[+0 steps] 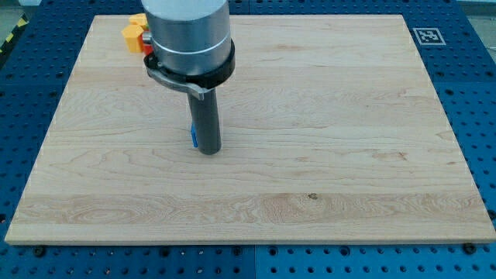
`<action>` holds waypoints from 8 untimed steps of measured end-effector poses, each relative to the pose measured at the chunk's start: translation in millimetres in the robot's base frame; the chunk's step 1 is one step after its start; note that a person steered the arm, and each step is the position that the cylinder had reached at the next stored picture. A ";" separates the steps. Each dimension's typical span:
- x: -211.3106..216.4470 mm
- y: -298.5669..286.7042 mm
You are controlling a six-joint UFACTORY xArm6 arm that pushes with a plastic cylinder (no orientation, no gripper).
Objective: Slide the blue triangle to the group of blocks
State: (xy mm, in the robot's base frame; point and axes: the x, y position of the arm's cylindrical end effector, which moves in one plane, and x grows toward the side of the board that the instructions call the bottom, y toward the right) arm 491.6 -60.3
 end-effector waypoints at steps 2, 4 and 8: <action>-16.1 -25.5; -63.5 -36.7; -173.1 -51.9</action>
State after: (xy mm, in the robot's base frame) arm 318.5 -112.2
